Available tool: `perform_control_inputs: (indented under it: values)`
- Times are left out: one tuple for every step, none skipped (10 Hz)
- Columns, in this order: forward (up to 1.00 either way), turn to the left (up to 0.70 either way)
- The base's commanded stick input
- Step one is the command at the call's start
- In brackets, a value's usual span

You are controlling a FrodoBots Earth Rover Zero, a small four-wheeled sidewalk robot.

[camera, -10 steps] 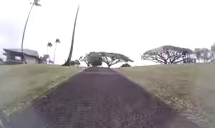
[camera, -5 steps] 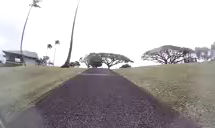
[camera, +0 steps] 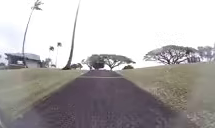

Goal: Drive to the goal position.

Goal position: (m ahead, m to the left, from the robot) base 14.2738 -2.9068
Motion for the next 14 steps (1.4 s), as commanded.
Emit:
perform_control_inputs:
  values:
    - [0.70, 0.00]
    - [0.70, 0.00]
    - [0.70, 0.00]
    - [0.70, 0.00]
    - [0.70, 0.00]
    - [0.70, 0.00]
    - [0.70, 0.00]
    - [0.70, 0.00]
    - [0.70, 0.00]
    - [0.70, 0.00]
    - [0.70, 0.00]
    - [0.70, 0.00]
    - [0.70, 0.00]
    - [0.70, 0.00]
